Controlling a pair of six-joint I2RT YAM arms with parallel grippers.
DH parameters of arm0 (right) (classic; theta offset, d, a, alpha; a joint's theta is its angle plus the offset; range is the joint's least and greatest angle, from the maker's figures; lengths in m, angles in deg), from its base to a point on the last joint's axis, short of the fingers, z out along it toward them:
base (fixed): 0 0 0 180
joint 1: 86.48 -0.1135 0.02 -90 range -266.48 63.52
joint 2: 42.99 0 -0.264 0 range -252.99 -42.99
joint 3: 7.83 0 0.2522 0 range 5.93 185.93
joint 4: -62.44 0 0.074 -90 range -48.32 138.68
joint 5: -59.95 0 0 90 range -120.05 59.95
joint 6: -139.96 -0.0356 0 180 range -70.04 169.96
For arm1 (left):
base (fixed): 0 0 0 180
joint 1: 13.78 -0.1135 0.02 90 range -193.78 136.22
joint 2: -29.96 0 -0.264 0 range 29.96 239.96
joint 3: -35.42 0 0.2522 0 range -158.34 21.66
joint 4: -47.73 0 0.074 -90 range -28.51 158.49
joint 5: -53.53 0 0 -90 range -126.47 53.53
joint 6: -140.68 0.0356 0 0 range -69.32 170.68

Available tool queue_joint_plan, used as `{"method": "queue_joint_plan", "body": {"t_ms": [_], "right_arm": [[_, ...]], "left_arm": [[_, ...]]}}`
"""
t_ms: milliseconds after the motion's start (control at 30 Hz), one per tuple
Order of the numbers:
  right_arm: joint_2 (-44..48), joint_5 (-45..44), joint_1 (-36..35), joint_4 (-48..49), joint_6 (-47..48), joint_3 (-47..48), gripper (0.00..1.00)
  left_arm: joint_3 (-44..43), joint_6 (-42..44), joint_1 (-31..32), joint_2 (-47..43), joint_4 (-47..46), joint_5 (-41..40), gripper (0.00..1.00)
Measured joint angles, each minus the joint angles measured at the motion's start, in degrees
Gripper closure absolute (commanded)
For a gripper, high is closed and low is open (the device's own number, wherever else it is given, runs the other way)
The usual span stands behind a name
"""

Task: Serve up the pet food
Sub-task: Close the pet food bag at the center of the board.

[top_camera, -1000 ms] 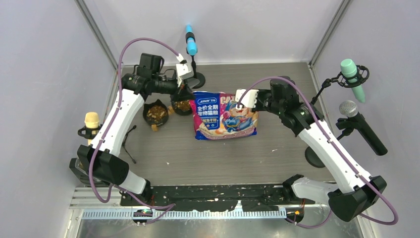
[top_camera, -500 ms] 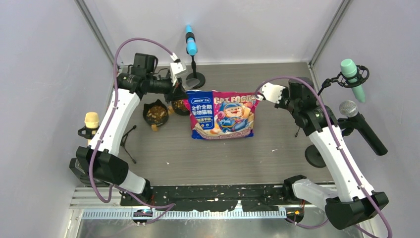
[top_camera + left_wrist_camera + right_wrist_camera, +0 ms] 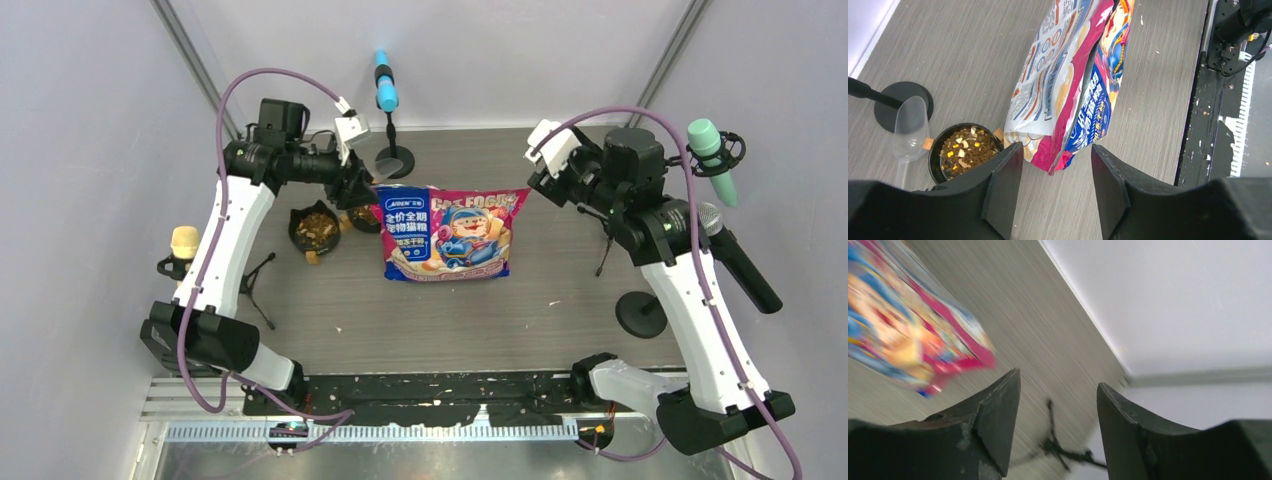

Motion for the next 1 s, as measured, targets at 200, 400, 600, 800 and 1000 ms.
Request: {"method": "queue_joint_plan", "body": {"t_ms": [200,400,600,800,1000], "right_arm": [[-3.8,19.4,-3.6,8.7,-15.5,2.3,0.30],[-12.6,27.2,-15.0,17.4,-21.4,2.8,0.21],[-24.3,30.5,-18.4,20.6,-22.6,8.3,0.22],[-31.0,31.6,-18.7,19.9,-19.7,12.4,0.35],[-33.3,33.6,-21.2,16.5,-14.4,15.0,0.43]], "left_arm": [[0.0,1.4,0.0,0.3,2.4,-0.2,0.48],[-0.1,1.4,0.0,1.7,2.5,-0.9,0.59],[-1.2,1.2,0.0,4.0,2.6,-1.2,0.73],[-1.7,1.3,-0.1,4.3,3.4,0.3,0.89],[-1.7,2.7,-0.4,4.6,4.3,2.0,1.00]]}}
